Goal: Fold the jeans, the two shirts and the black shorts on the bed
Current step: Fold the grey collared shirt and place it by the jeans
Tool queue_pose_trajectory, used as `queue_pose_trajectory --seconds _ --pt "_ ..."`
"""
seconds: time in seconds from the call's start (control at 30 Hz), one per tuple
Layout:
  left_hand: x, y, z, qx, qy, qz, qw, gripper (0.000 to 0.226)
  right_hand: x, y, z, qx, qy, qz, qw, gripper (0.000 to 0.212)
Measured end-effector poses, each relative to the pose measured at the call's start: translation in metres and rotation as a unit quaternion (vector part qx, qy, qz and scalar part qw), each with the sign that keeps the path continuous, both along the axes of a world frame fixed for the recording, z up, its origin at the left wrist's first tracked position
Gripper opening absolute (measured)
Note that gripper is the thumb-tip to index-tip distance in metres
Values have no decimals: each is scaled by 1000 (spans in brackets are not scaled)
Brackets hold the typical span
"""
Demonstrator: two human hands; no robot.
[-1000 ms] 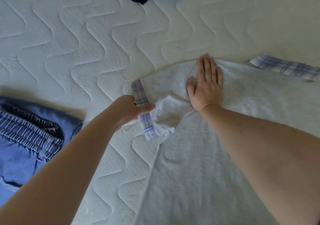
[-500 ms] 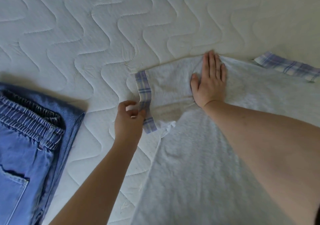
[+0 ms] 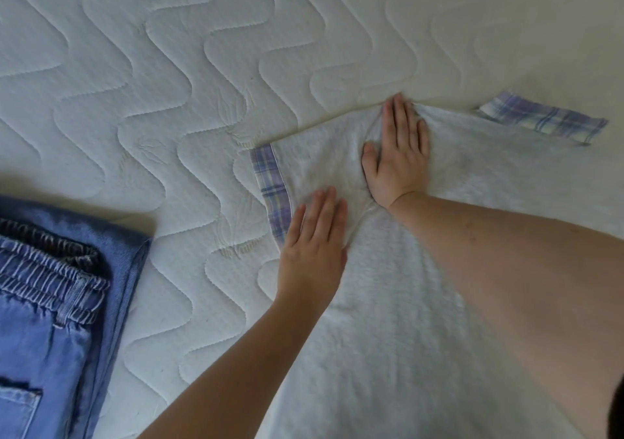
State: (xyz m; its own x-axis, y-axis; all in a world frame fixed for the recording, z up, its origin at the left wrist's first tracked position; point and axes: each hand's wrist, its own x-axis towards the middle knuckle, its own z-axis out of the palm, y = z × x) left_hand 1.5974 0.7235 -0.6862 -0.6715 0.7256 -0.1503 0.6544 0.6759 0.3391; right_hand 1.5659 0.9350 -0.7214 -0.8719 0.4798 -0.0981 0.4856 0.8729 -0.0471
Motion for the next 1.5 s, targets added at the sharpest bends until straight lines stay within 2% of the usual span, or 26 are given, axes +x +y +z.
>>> queue_pose_trajectory --seconds 0.1,0.17,0.23,0.37,0.53,0.67,0.77,0.87,1.03,1.17,1.37,1.5 --pt "1 -2 -13 39 3 -17 999 45 1 0 -2 2 -4 4 1000 70" --pt "8 -4 -16 43 -7 -15 999 52 1 0 -3 1 -4 6 1000 70" --pt "17 -7 -18 19 -15 -22 999 60 1 1 -2 -4 -11 5 1000 70" --pt "19 -8 -24 -8 -16 -13 1000 55 2 2 -1 -10 -10 8 1000 70" --pt "18 -1 -22 -63 -2 -24 998 61 1 2 4 -22 -24 14 999 71" --pt "10 3 5 -137 -20 -55 989 66 1 6 11 -65 -32 23 997 71" --pt "4 18 37 -185 -54 -44 980 69 8 14 35 -139 -36 38 989 69" --pt "23 44 52 -144 -5 -42 989 62 55 26 55 -183 -14 20 983 68" --pt "84 119 45 -85 2 -133 987 60 168 85 57 -106 6 -51 993 63" --pt "126 187 31 -58 6 -169 984 58 242 137 42 -100 -33 -132 986 63" --pt "168 285 13 -56 13 -214 975 61 318 179 35 -99 -33 -122 987 70" --pt "173 334 -2 -57 44 -268 961 58 354 209 39 -83 -9 -133 988 63"
